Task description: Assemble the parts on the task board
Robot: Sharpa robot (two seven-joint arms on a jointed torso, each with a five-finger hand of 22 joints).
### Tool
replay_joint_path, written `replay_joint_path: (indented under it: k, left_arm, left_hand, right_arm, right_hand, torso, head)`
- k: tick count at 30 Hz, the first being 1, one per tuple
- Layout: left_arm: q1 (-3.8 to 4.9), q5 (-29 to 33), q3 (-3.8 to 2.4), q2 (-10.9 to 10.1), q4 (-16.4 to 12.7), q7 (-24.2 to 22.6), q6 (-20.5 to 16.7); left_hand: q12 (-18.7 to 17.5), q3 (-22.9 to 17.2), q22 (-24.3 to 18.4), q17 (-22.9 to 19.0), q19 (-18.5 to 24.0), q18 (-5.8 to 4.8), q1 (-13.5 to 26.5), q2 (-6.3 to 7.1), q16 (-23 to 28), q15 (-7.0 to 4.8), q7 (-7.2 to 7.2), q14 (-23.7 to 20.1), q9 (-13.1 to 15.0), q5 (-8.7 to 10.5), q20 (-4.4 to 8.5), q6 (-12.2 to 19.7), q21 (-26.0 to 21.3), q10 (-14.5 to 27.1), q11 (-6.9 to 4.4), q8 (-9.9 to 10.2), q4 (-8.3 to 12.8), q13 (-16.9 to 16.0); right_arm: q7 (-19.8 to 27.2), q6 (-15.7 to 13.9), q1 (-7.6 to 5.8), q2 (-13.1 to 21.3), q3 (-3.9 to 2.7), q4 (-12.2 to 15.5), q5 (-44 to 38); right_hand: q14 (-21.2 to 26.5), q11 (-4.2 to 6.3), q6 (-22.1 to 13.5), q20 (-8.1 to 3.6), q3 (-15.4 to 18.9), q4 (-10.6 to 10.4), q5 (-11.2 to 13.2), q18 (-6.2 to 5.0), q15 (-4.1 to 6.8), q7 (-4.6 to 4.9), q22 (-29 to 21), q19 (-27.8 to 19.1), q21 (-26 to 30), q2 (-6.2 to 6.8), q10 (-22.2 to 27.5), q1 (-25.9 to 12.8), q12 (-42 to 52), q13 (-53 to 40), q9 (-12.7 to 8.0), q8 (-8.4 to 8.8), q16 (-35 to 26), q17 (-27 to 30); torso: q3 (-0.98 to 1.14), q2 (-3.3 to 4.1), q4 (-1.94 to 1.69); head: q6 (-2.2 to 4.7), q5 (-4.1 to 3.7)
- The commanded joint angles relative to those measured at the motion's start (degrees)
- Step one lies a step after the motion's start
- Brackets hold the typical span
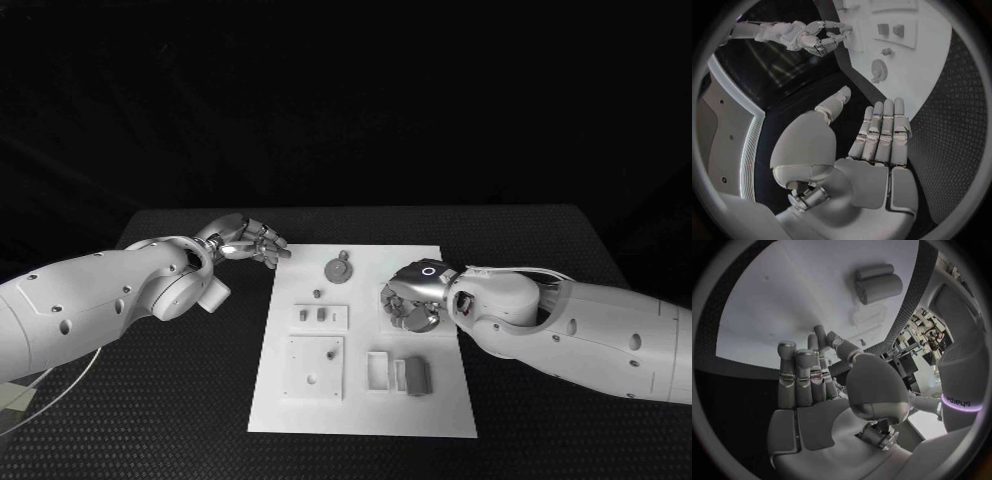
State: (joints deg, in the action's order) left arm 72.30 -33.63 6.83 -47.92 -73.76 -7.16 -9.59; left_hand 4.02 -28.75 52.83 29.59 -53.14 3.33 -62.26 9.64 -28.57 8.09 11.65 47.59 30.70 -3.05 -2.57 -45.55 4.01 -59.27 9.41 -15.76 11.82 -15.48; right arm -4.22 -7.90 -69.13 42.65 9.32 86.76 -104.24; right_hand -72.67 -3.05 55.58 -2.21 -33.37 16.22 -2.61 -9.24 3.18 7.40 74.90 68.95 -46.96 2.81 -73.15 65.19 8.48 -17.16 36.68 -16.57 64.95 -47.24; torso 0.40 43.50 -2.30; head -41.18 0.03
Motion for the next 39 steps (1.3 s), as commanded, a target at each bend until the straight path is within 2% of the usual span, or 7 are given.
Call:
replay_joint_path:
  k: [1, 5, 16, 25, 28, 35, 39]
  left_arm:
    - [0.10, 0.47, -0.04, 0.06, -0.05, -0.63, 0.86]
    - [0.09, 0.47, -0.04, 0.09, -0.05, -0.62, 0.91]
    - [0.09, 0.47, -0.04, 0.16, 0.11, -0.77, 1.16]
    - [0.09, 0.47, -0.04, 0.11, 0.10, -0.95, 1.18]
    - [0.09, 0.47, -0.04, 0.09, 0.13, -0.98, 1.17]
    - [0.09, 0.47, -0.04, -0.03, 0.13, -0.97, 1.24]
    - [0.09, 0.47, -0.04, -0.05, 0.09, -1.02, 1.17]
  left_hand:
    - [-0.04, 0.27, -0.09, 0.07, 0.22, 1.14, 0.14, -0.23, 0.28, 0.37, -0.13, 0.14, -0.09, 0.22, -0.21, -0.04, -0.02, 0.16, 0.31, -0.21, 0.15, 0.08]
    - [-0.04, 0.27, -0.09, 0.09, 0.23, 1.14, 0.14, -0.24, 0.30, 0.37, -0.12, 0.13, -0.10, 0.21, -0.21, -0.03, -0.03, 0.17, 0.31, -0.21, 0.15, 0.09]
    - [-0.05, 0.31, -0.12, 0.17, 0.28, 1.13, 0.13, -0.29, 0.39, 0.39, -0.11, 0.10, -0.12, 0.22, -0.22, 0.01, -0.04, 0.21, 0.33, -0.21, 0.16, 0.14]
    - [-0.05, 0.38, -0.14, 0.22, 0.30, 1.12, 0.21, -0.29, 0.45, 0.41, -0.09, 0.08, -0.13, 0.22, -0.24, 0.04, -0.04, 0.23, 0.35, -0.21, 0.12, 0.18]
    - [-0.06, 0.39, -0.15, 0.24, 0.31, 1.12, 0.23, -0.28, 0.46, 0.41, -0.09, 0.08, -0.14, 0.22, -0.25, 0.05, -0.04, 0.24, 0.35, -0.21, 0.11, 0.19]
    - [-0.05, 0.42, -0.16, 0.27, 0.32, 1.12, 0.25, -0.30, 0.50, 0.42, -0.08, 0.07, -0.15, 0.22, -0.25, 0.07, -0.04, 0.25, 0.36, -0.21, 0.10, 0.21]
    - [-0.05, 0.43, -0.16, 0.29, 0.32, 1.12, 0.27, -0.31, 0.51, 0.42, -0.08, 0.07, -0.15, 0.22, -0.25, 0.08, -0.04, 0.25, 0.36, -0.21, 0.08, 0.22]
  right_arm:
    - [-0.15, -1.36, 0.14, -0.09, 0.03, 0.10, -1.98]
    - [-0.14, -2.27, 0.15, -0.04, 0.03, 0.10, -2.46]
    - [-0.01, -3.96, 0.23, 0.16, 0.01, 0.42, -3.10]
    - [-0.10, -5.22, 0.23, 0.85, -0.13, 1.20, -3.93]
    - [-0.11, -5.64, 0.23, 1.23, -0.47, 1.76, -4.15]
    - [-0.06, -7.48, 0.22, 1.45, -2.18, 4.33, -4.01]
    - [0.04, -8.21, 0.22, 1.44, -2.56, 5.89, -3.80]
  right_hand:
    - [-0.09, 0.40, 1.01, -0.01, -0.05, 0.33, -0.12, -5.76, 0.54, -0.34, 1.24, 0.49, -0.42, -1.16, -0.87, 0.40, 0.43, -0.45, 0.21, -0.47, 0.31, -0.11]
    - [-0.26, 0.65, 1.50, -0.13, -0.05, 0.40, -0.12, -5.76, 0.80, -0.55, 1.25, 0.62, -0.64, -1.59, -1.26, 0.66, 0.67, -0.87, 0.36, -0.70, 0.44, -0.16]
    - [-0.62, 0.91, 2.07, -0.24, 0.09, 0.41, -0.12, -5.76, 1.05, -0.74, 1.28, 0.92, -1.07, -1.48, -1.68, 0.99, 0.92, -1.44, 0.51, -0.92, 0.71, -0.28]
    - [-0.71, 1.02, 2.29, -0.29, 0.09, 0.42, -0.12, -5.76, 1.16, -0.81, 1.26, 1.02, -1.22, -1.40, -1.82, 1.18, 1.01, -1.68, 0.55, -0.98, 0.75, -0.30]
    - [-0.75, 1.06, 2.36, -0.31, 0.08, 0.43, -0.12, -5.76, 1.20, -0.82, 1.26, 1.05, -1.27, -1.36, -1.87, 1.25, 1.03, -1.76, 0.56, -0.99, 0.77, -0.31]
    - [-0.84, 1.14, 2.52, -0.36, 0.07, 0.42, -0.12, -5.76, 1.28, -0.85, 1.25, 1.14, -1.39, -1.26, -1.97, 1.38, 1.08, -1.93, 0.58, -1.02, 0.81, -0.33]
    - [-0.86, 1.16, 2.56, -0.38, 0.07, 0.42, -0.12, -5.76, 1.31, -0.86, 1.25, 1.17, -1.42, -1.23, -1.99, 1.42, 1.09, -1.98, 0.59, -1.03, 0.82, -0.33]
  torso:
    - [0.01, 0.00, -0.01]
    - [0.00, 0.00, -0.02]
    - [0.03, 0.01, -0.09]
    - [-0.04, -0.02, -0.04]
    - [-0.05, -0.03, -0.04]
    - [0.01, 0.00, 0.02]
    - [0.03, -0.02, 0.03]
  head:
    - [0.00, 0.01]
    - [0.04, -0.02]
    - [-0.06, -0.03]
    - [-0.10, -0.04]
    - [-0.09, -0.02]
    - [-0.01, 0.06]
    - [0.02, 0.10]
